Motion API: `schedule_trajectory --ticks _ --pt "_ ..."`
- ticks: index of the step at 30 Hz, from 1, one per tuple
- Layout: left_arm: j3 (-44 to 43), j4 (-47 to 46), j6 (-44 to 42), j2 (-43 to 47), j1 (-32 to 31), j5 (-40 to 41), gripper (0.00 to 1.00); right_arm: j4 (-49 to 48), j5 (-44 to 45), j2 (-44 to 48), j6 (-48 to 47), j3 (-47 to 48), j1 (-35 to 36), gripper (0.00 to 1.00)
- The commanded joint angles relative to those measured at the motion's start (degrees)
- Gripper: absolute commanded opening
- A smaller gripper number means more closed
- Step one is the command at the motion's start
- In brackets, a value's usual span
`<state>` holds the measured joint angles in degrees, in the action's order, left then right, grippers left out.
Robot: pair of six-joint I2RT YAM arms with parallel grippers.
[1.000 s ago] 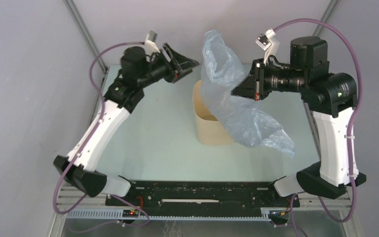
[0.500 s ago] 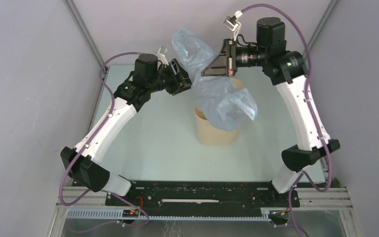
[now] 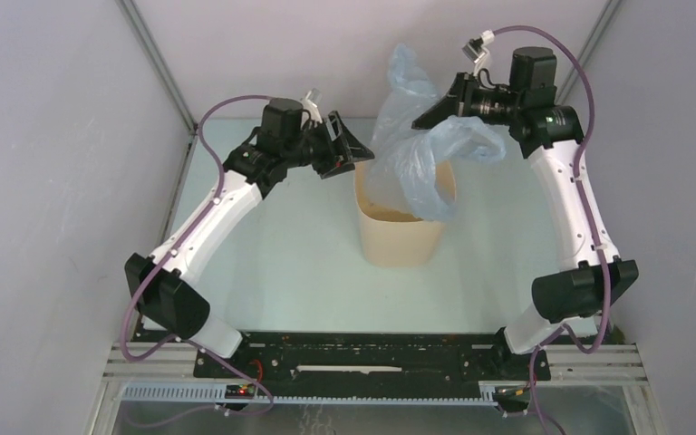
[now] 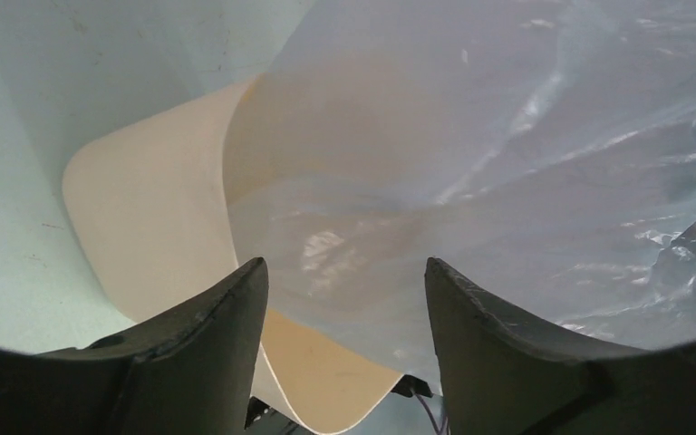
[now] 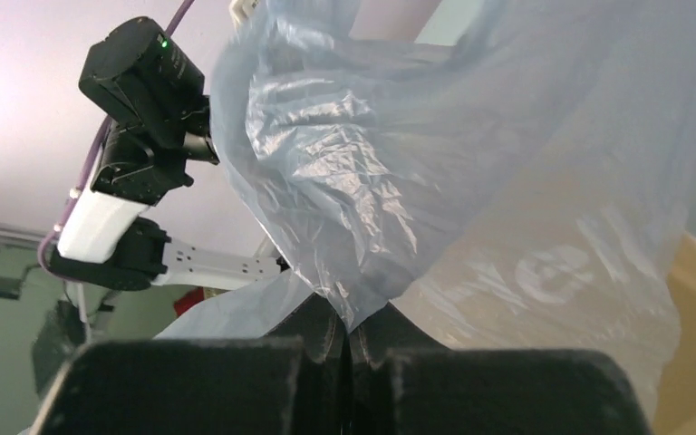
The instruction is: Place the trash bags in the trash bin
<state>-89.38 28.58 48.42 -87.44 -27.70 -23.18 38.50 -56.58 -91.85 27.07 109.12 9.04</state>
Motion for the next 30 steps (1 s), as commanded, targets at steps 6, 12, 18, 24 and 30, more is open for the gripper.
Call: schedule_trajectory --ticks 6,12,18,24,30 --pt "0.7 -4.9 -8.7 12.4 -0.1 0.8 0.88 -1.2 -11.4 -8.9 -8.6 11.9 6.1 0.00" --pt "-2.0 -6.5 -0.5 16.9 3.6 -2.8 0.96 5.2 -5.1 -8.4 -14.7 12.1 10.0 0.00" --pt "-8.7 -0.9 7.7 12.5 3.7 -2.0 1.00 10.5 1.0 -8.3 -18.7 14.5 13.3 0.00" --pt "-13.9 4.7 11.2 5.8 3.7 -2.2 0.98 11.6 1.0 -8.1 -18.7 14.4 13.7 0.00" --pt "-13.8 5.1 13.0 3.5 3.9 -3.8 0.82 12.5 2.2 -7.3 -18.9 14.4 15.0 0.00"
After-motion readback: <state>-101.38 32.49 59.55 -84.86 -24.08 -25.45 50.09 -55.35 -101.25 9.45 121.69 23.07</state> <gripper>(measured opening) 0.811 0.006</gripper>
